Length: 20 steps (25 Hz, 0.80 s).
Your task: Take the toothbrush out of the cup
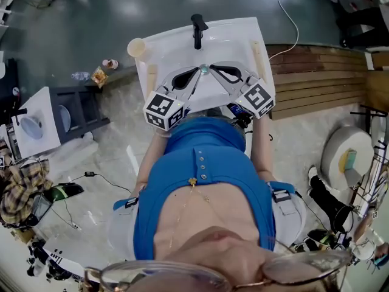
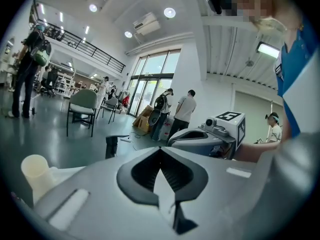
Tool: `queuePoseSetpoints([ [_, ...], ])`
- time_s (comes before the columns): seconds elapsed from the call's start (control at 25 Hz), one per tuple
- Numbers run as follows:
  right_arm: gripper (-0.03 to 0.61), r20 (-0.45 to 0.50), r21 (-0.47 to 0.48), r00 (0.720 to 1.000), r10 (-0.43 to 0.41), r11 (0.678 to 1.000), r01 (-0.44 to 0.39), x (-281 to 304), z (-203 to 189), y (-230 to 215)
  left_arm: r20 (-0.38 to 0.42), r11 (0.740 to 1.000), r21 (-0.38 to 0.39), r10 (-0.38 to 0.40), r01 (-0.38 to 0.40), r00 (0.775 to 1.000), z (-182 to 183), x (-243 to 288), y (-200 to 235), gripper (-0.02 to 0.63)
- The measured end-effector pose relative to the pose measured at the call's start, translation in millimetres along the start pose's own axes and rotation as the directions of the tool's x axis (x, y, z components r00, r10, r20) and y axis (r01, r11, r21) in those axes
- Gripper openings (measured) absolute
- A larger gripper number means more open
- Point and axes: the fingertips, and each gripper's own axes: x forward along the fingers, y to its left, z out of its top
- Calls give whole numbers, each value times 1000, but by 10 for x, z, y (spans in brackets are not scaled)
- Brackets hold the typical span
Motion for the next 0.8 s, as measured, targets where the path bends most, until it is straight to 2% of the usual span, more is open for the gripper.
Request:
queuePoseSetpoints([
  [0.24,2,63,17,998,-17,1000,16,-68,112,-4,65,997,73,-21,17,998,207,-17,-120,2],
  [0.44,2,113,21,993,-30,999,28,-96,255,-12,84,993,117,-31,21,996,289,-39,-187,2],
  [0.8,2,113,3,993,-20,1000,19,-95,319,12,82,991,131,-29,18,996,364,-74,-213,2],
])
